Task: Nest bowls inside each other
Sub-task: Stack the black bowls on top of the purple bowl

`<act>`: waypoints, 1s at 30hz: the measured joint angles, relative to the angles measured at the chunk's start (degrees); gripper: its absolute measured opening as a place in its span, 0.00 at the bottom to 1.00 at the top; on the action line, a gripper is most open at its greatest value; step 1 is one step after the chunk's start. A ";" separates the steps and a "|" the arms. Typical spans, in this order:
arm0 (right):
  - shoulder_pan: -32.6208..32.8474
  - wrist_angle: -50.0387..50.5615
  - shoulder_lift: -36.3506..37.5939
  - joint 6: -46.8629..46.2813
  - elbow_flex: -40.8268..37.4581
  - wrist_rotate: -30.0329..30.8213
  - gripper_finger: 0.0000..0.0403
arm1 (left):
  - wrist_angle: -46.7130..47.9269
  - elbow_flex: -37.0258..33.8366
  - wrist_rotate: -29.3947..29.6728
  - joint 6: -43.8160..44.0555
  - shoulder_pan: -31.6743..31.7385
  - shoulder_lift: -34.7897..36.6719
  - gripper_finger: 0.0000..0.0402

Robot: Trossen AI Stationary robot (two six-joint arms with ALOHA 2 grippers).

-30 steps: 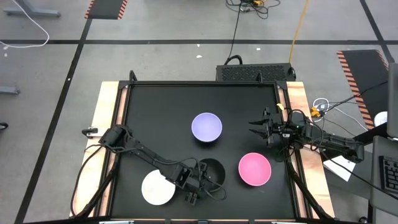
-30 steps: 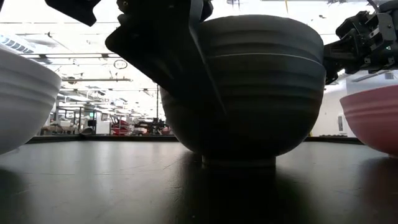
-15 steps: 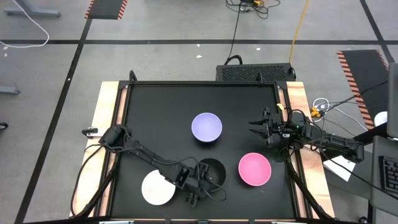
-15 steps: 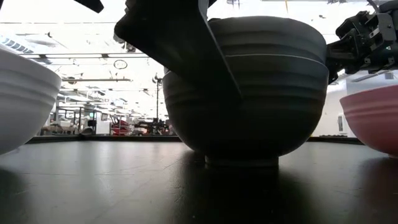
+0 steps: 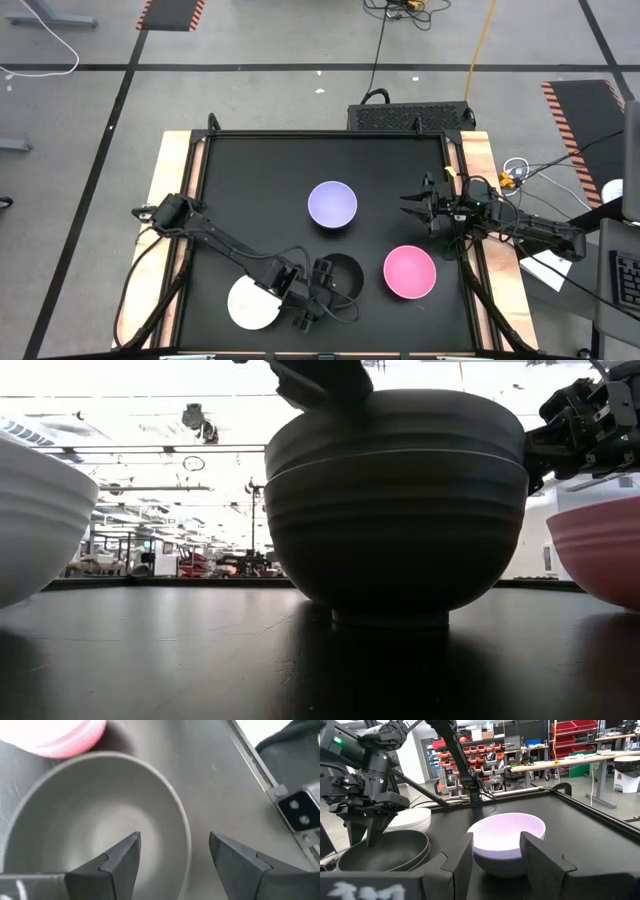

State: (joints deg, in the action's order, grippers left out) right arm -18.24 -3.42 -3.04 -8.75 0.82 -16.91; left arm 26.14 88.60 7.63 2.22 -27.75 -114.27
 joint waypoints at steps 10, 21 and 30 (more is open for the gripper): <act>0.02 0.00 -0.23 0.00 0.00 0.00 0.38 | 0.13 -0.98 -2.71 2.05 0.09 -0.11 0.60; 0.04 0.00 -0.23 0.00 0.00 0.02 0.38 | -7.82 -8.58 -2.26 4.15 1.56 -0.64 0.60; 0.04 0.00 -0.25 -0.19 0.00 0.02 0.38 | -8.23 -9.03 -3.04 3.78 2.48 -0.64 0.37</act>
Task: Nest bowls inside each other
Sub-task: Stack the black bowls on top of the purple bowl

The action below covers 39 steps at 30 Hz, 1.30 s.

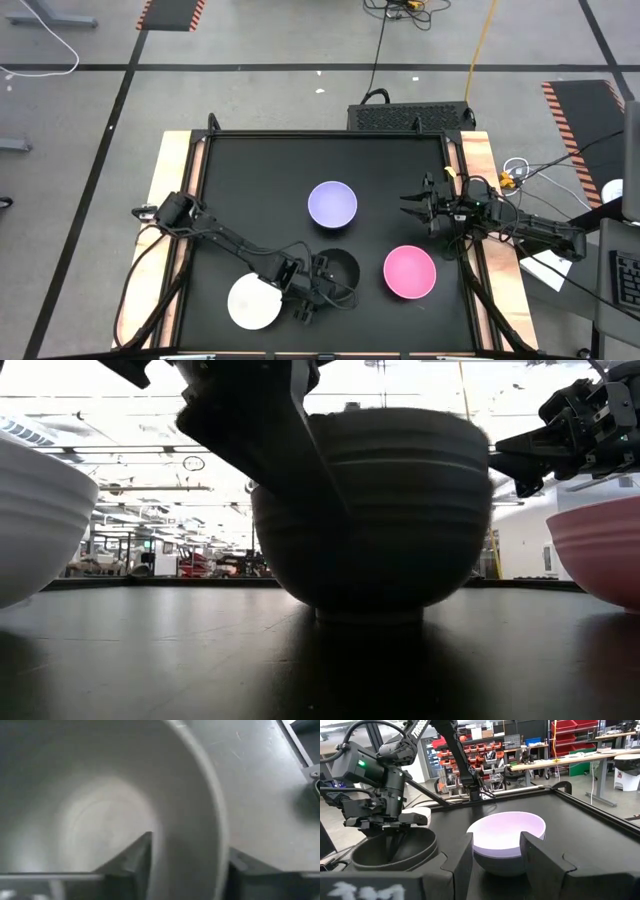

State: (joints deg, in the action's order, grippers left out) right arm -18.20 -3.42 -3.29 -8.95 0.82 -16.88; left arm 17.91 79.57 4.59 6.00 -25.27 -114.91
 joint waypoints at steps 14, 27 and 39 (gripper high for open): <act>0.00 0.00 0.00 0.17 0.00 0.02 0.38 | 0.26 0.63 -1.58 -2.93 0.37 0.14 0.09; 0.00 0.00 0.00 0.40 0.00 0.02 0.38 | 17.08 12.89 7.49 -5.58 -0.69 -0.20 0.07; 0.00 0.02 0.00 0.26 0.00 0.02 0.38 | 31.64 24.86 12.28 -9.79 3.54 -0.15 0.07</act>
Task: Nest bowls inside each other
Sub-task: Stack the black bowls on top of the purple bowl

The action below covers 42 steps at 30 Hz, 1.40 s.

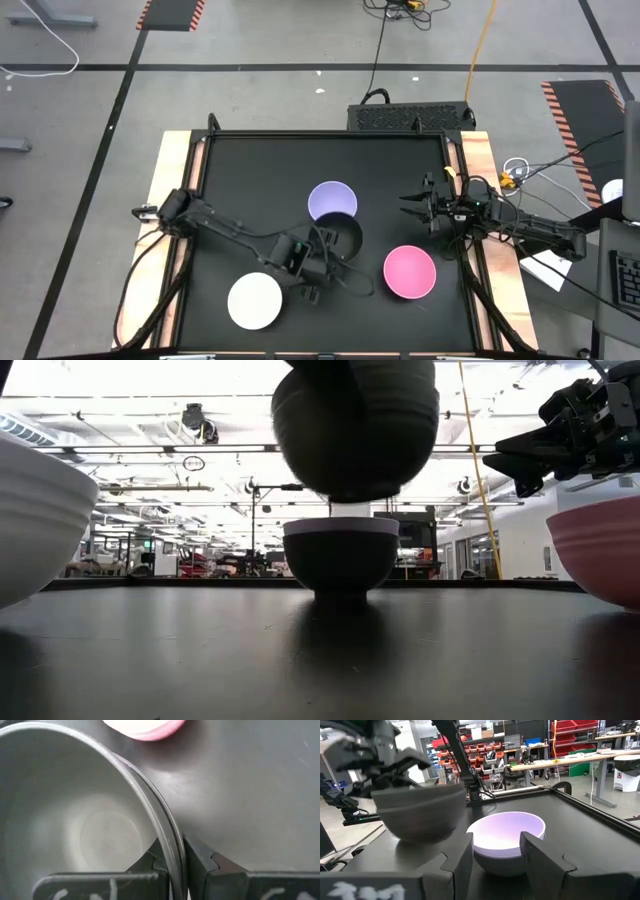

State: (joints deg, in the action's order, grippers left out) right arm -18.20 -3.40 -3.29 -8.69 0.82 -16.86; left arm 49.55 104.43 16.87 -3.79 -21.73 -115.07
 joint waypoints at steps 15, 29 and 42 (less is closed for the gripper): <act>0.00 0.00 -0.02 -0.01 0.00 0.00 0.38 | 4.65 4.52 -5.94 -7.92 11.96 0.17 0.07; 0.00 0.00 -0.02 0.37 0.00 0.00 0.38 | 5.56 1.14 -12.74 -7.43 18.49 0.17 0.07; 0.00 -0.02 -0.02 -0.02 0.00 0.00 0.38 | -2.79 -7.52 -12.87 -5.98 18.59 0.20 0.07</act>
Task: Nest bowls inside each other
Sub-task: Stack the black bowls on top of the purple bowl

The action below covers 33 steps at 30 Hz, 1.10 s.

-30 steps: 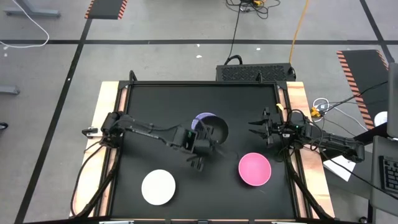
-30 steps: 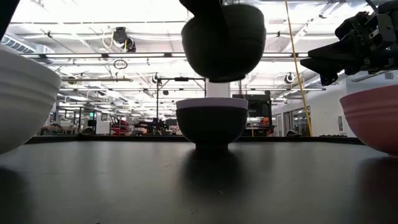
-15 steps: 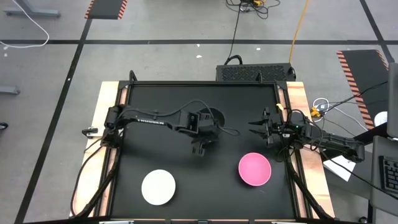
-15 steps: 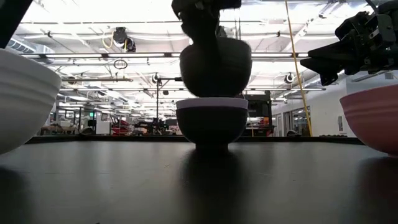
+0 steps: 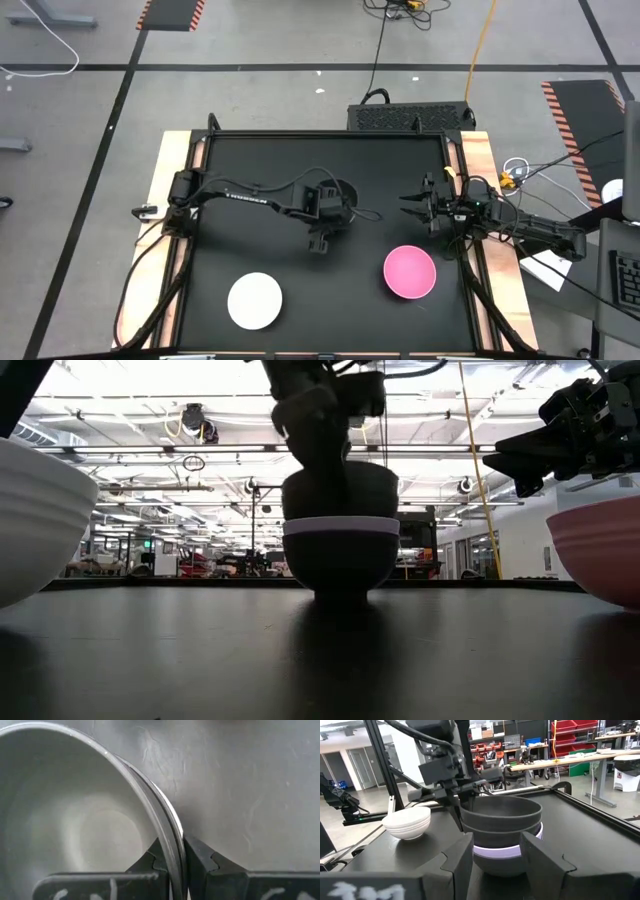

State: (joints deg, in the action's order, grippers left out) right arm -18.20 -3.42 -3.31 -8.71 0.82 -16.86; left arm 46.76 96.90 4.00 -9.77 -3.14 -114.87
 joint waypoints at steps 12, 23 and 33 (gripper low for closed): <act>0.00 0.01 0.00 0.13 0.00 0.00 0.38 | -5.13 -4.94 -3.19 1.23 -0.04 0.39 0.07; 0.00 0.00 0.00 0.28 0.00 0.01 0.38 | -3.74 -5.00 -6.65 3.47 -1.99 0.27 0.07; -0.02 0.01 0.00 0.38 0.00 0.02 0.38 | -3.80 -5.09 -6.27 7.56 -8.80 0.42 0.07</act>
State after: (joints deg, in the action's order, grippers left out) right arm -18.21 -3.40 -3.31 -8.33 0.82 -16.84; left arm 42.95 91.81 -2.27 -2.21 -11.94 -114.45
